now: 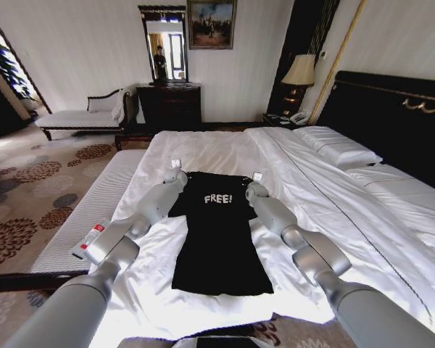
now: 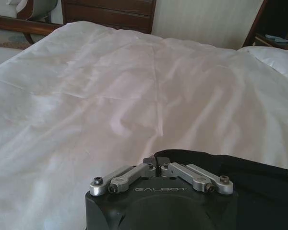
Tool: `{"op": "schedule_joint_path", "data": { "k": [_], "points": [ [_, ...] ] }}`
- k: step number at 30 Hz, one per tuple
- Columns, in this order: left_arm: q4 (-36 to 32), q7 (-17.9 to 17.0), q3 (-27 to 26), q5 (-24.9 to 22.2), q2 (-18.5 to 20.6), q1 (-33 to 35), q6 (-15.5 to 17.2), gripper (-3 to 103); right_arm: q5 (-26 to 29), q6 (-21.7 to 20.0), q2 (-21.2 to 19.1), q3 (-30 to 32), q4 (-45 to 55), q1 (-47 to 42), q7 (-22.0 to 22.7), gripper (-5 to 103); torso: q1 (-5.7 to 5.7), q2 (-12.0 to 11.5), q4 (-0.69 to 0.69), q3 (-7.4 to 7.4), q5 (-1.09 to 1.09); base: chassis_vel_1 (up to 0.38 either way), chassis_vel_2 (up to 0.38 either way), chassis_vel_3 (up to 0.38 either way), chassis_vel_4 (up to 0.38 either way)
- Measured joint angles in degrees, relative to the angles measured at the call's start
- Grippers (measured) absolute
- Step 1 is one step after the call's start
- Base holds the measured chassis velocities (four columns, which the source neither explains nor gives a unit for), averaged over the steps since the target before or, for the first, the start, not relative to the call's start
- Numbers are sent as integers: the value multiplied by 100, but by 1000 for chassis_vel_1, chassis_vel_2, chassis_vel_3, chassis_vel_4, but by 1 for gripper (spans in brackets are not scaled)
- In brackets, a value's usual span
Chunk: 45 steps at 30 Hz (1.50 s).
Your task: Fold the clothes on the bed.
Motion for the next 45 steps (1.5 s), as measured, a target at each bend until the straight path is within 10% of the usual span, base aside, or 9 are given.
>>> {"op": "schedule_joint_path", "data": {
  "k": [11,28,31,39,45],
  "points": [
    [-197,-315,71,31,83,64,188,8,380,-124,-547,-515,471,-206,-903,10,0,0,-1,-1,0,0,0,0,0],
    [-2038,-736,582,-852,1314,689,338,68,1298,-530,-2052,-116,3263,-1637,415,65,0,0,-6,-1,0,0,0,0,0],
    [-3446,-955,339,-637,2151,1365,125,84,1415,-635,-2576,702,4828,-2564,999,86,0,0,1,-1,-1,0,0,0,0],
    [-6060,-859,-1256,11,3293,4217,-178,100,1221,-755,-2707,2447,6736,-5077,1210,100,-5,2,1,-3,-5,0,0,0,0],
    [-7281,-734,-2280,486,3407,5954,-423,100,1119,-638,-2404,3324,7703,-6585,1211,100,-2,1,1,-2,-2,0,0,0,0]
  ]
}}
